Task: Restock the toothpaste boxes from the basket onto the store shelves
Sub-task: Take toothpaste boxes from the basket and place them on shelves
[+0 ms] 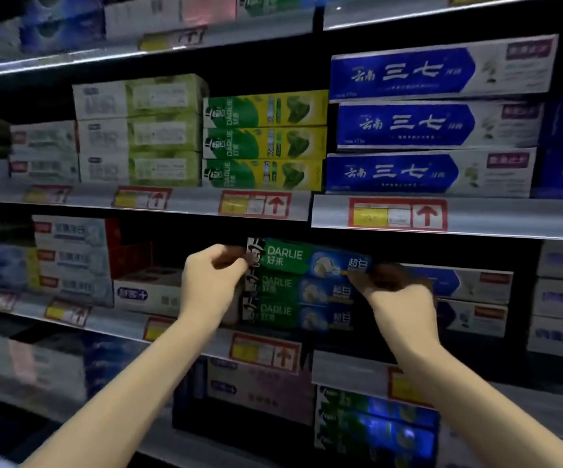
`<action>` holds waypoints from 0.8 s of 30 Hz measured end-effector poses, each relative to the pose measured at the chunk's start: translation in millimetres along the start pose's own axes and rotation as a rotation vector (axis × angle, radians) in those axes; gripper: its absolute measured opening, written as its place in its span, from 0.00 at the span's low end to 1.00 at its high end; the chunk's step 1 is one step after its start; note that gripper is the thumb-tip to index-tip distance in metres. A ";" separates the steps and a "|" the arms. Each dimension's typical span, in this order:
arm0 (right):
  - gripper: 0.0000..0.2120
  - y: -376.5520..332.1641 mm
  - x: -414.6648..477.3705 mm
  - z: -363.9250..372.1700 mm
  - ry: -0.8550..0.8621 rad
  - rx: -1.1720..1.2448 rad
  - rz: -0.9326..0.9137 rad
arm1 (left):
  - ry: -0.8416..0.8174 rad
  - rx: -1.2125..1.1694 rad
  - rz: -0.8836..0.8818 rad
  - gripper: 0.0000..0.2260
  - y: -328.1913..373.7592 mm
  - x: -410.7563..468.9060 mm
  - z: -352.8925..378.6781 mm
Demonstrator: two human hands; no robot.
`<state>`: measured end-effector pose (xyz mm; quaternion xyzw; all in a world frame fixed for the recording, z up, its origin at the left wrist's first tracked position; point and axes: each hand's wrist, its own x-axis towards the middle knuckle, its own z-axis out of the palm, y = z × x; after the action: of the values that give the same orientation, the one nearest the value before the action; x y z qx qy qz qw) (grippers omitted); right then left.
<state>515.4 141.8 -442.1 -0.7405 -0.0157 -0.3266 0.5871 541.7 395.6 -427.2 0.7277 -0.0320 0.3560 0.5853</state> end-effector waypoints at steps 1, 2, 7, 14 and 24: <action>0.07 0.5 8.7 5.0 0.007 -0.016 -0.018 | 0.004 0.002 -0.021 0.04 -2.1 8.8 4.6; 0.07 0.4 16.7 9.5 0.005 -0.067 -0.027 | 0.012 0.001 -0.042 0.05 -3.4 15.8 8.5; 0.17 -0.8 29.3 23.0 0.006 -0.129 0.008 | 0.000 -0.001 -0.092 0.10 -17.5 33.8 16.8; 0.14 -2.5 25.3 22.8 -0.008 -0.044 0.037 | -0.017 0.070 -0.120 0.10 -28.4 31.9 5.0; 0.03 -9.9 -18.9 -42.5 0.017 -0.006 0.034 | -0.085 0.067 -0.079 0.13 21.3 -51.0 -40.1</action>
<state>476.7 114.3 -438.9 -0.7398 0.0027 -0.3228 0.5904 474.6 405.1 -435.5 0.7620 -0.0163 0.3024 0.5724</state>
